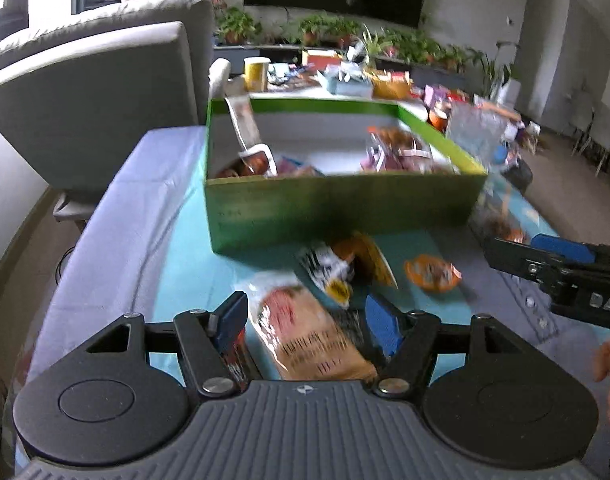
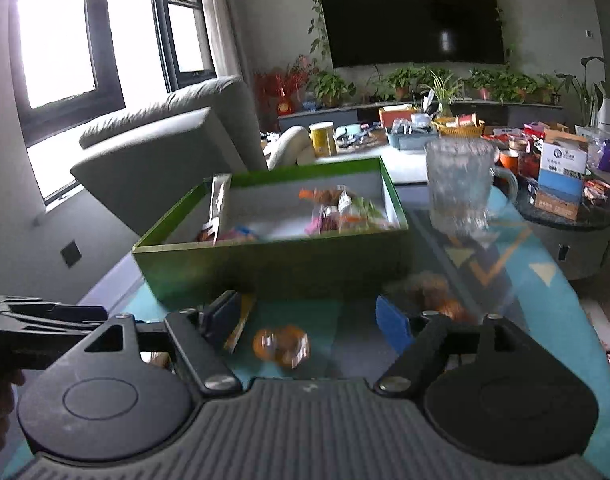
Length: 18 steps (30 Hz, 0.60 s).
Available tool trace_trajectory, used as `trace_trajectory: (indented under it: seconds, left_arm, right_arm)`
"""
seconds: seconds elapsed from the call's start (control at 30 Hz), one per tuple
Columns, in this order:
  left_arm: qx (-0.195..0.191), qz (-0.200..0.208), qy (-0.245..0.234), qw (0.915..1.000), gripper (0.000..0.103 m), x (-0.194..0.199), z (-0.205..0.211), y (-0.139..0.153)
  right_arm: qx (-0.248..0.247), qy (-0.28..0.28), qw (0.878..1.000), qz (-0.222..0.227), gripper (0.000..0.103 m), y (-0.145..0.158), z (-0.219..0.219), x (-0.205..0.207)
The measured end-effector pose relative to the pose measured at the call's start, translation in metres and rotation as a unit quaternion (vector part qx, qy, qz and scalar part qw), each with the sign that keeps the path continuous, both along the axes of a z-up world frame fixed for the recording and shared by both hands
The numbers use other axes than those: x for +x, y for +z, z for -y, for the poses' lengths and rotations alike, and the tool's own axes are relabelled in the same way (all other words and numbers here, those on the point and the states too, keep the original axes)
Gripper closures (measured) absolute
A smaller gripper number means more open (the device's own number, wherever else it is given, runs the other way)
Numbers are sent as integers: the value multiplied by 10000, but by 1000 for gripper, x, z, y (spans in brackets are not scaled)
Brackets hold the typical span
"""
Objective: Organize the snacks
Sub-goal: 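Grasp the tan bread packet with left tool while right tool grasps a clear bag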
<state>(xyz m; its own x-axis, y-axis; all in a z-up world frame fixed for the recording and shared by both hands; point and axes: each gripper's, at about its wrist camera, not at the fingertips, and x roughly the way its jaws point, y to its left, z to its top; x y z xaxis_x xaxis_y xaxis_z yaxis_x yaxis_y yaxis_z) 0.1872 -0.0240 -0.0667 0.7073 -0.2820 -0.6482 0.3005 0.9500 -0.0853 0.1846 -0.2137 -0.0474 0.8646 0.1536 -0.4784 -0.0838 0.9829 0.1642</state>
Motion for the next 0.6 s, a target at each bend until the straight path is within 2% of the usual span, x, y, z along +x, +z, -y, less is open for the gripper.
trace_trajectory:
  seconds: [0.1,0.2,0.3,0.43,0.6]
  left_arm:
    - [106,-88,55,9999,40,2,4,-7]
    - [40,-186,106,9998,41,6,3,-13]
    - [-64,-240,106,9996,46,10,1,-17]
    - [-90,-212,69,9997,58,9,0,-20]
    - [-160,-137,41,9998,61,5,-2,-15]
  right_arm:
    - [-4,-7,10000,-95,57,-5,3,-11]
    - [46,-29,9998,-194,57,-12,6,-22]
    - [149,58,9995,-271,57,-20,8,-34]
    - [246,385,9984,-335,57,-30,9,-51]
    - [111,906,9948,-452,57,-39,-1,-60]
